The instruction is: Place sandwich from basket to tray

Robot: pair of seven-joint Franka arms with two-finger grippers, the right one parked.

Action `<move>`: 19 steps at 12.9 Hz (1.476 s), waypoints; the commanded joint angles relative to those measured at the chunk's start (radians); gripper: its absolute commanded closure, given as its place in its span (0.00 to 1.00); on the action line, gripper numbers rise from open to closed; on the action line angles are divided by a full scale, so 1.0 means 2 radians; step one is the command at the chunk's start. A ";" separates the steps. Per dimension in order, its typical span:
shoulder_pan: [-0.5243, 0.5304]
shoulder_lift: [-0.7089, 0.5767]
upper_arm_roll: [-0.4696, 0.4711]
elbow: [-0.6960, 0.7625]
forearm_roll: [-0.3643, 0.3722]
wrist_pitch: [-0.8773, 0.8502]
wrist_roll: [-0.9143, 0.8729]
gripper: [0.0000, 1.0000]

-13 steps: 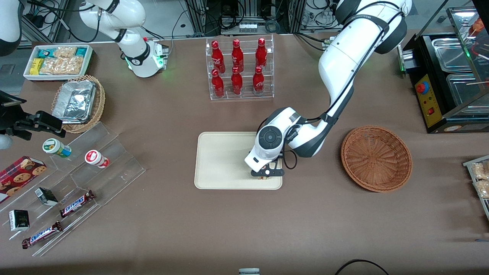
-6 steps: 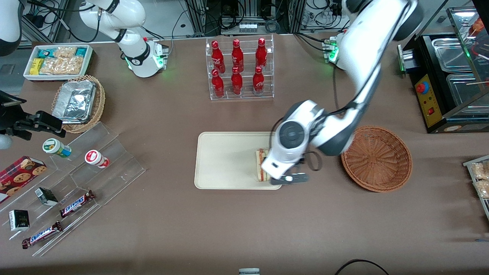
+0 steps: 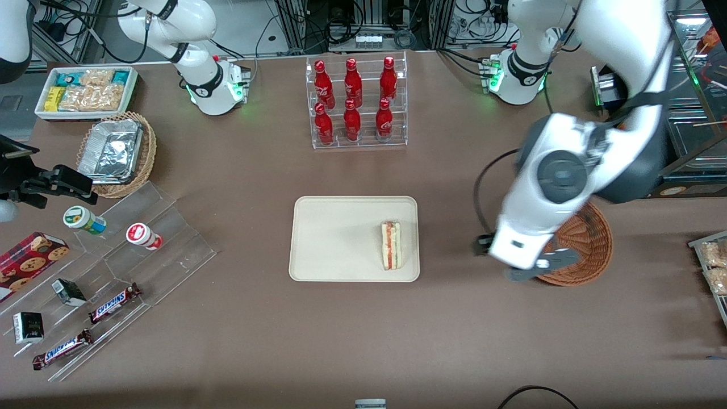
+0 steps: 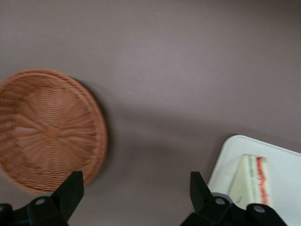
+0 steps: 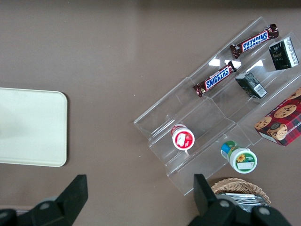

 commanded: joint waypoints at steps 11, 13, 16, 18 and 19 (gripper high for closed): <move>0.033 -0.223 0.102 -0.131 -0.090 -0.074 0.274 0.00; 0.012 -0.233 0.123 -0.127 -0.088 -0.097 0.285 0.00; 0.014 -0.236 0.123 -0.104 -0.091 -0.125 0.301 0.00; 0.009 -0.236 0.136 -0.095 -0.095 -0.133 0.301 0.00; 0.006 -0.236 0.146 -0.095 -0.098 -0.133 0.302 0.00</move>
